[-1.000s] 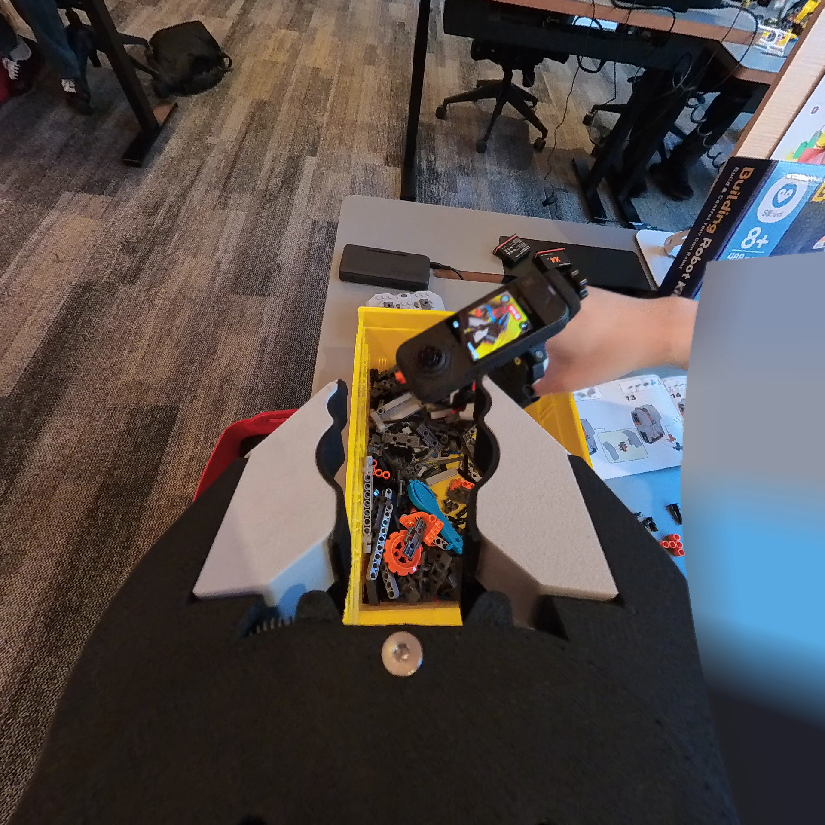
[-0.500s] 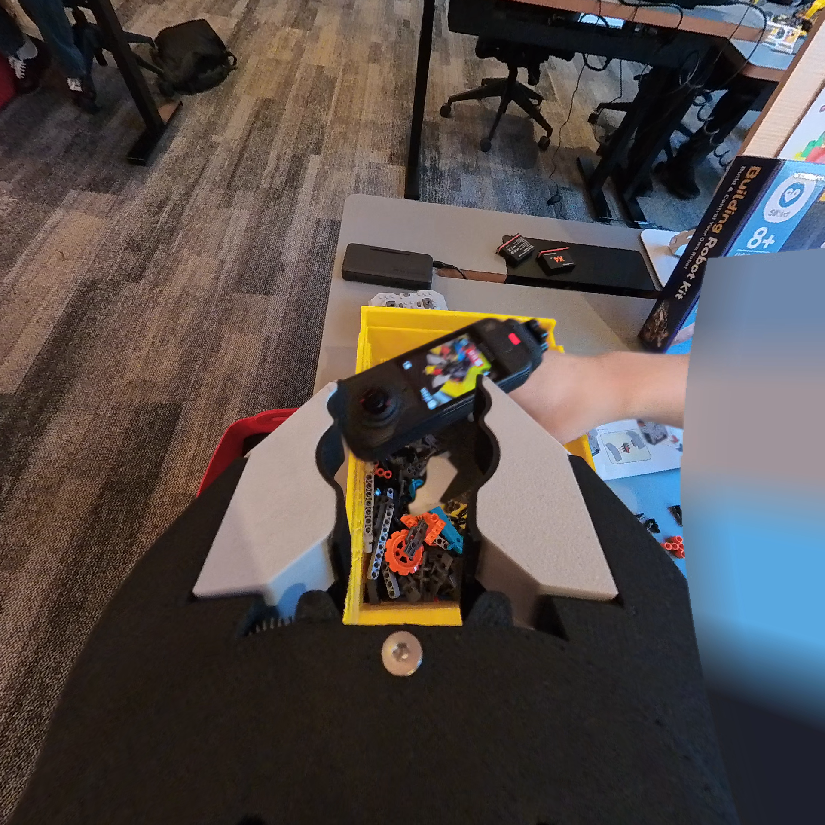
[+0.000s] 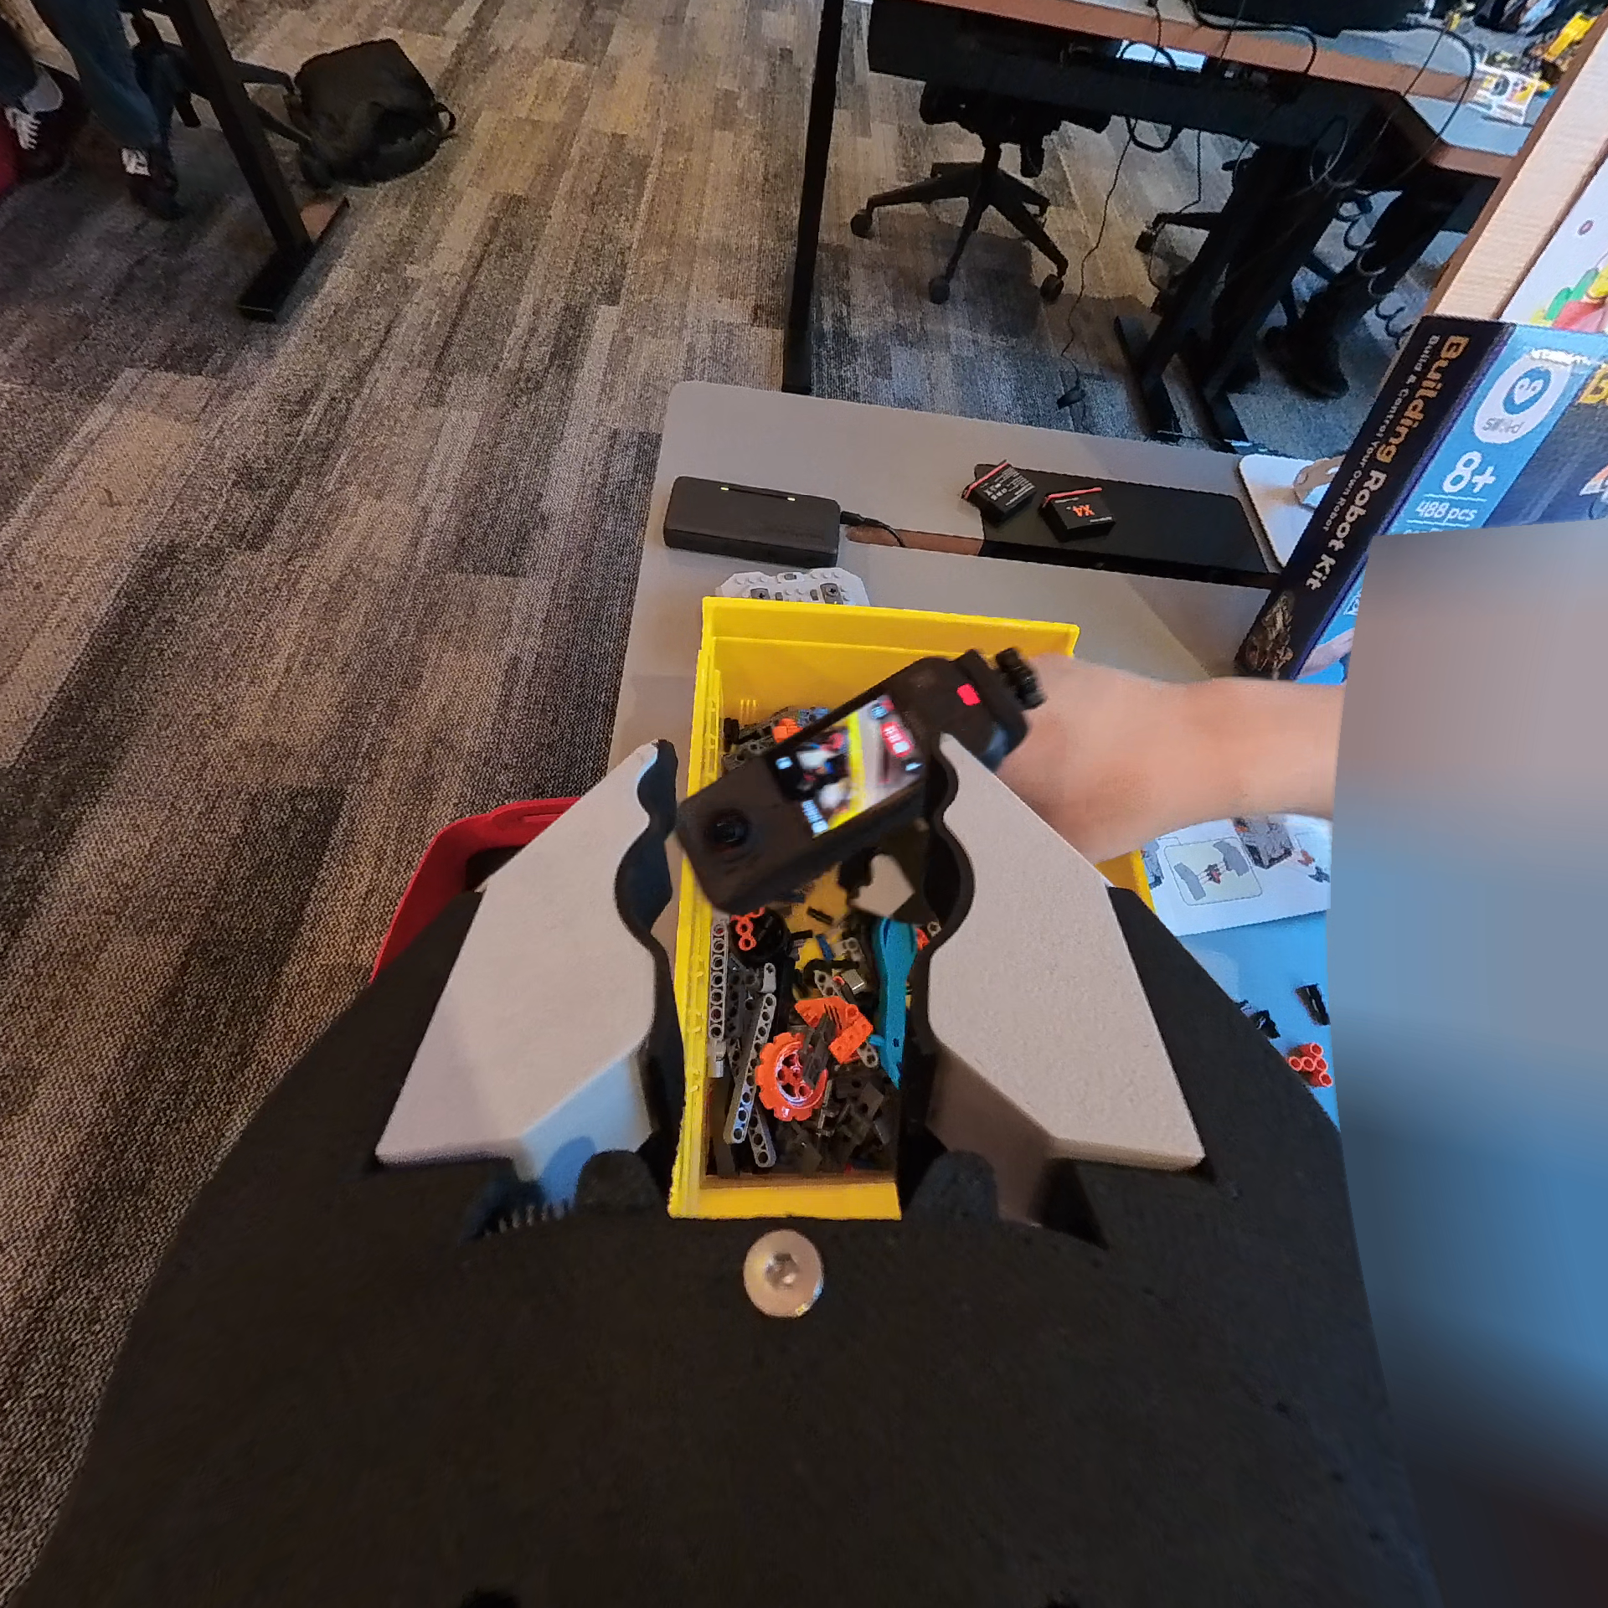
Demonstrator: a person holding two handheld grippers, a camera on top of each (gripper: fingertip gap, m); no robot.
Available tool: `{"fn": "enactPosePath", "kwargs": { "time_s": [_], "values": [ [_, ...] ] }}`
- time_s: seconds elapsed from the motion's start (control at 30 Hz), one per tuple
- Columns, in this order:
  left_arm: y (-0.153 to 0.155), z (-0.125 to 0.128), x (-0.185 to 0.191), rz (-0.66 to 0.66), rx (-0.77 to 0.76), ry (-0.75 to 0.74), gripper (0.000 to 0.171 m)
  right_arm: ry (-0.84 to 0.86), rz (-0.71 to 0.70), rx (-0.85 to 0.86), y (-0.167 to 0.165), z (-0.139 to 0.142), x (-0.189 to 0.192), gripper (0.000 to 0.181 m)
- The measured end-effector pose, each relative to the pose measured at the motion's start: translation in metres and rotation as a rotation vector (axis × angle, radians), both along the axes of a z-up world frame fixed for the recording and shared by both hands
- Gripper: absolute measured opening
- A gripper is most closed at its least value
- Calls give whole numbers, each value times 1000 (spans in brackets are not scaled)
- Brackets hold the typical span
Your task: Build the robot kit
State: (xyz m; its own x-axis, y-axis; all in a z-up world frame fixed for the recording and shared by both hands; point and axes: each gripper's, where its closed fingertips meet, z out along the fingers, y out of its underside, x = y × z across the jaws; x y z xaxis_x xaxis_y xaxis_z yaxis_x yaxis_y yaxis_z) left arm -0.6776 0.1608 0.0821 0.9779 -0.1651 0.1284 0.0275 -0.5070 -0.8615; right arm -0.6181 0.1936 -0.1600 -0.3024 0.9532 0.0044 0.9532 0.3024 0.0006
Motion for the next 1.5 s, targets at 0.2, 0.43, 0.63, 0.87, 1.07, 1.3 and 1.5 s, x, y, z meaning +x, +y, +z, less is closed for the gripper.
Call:
{"fn": "enactPosePath", "kwargs": {
  "time_s": [0.2, 0.43, 0.63, 0.87, 1.07, 1.3, 1.5],
  "values": [
    [-1, 0, 1, -4, 1, 4, 54, -58, -20, 28, 11, 12, 35, 6],
    [-1, 1, 0, -2, 5, -1, 54, -88, -4, 77, 24, 17, 63, 10],
    [-2, 2, -3, 12, 12, -4, 55, 379, 93, -84, -19, 51, -15, 34],
    [-4, 8, -11, 61, 35, -21, 61, 576, 312, -112, -45, 44, -59, 51],
    [-11, 17, -38, 201, 83, -52, 71, 594, 564, 45, -41, 27, -67, 48],
    [-22, 31, -66, 330, 173, -81, 71, 574, 695, 82, -44, 25, -62, 46],
    [-18, 30, -57, 283, 163, -75, 71, 574, 809, 102, -62, 24, -66, 46]
  ]
}}
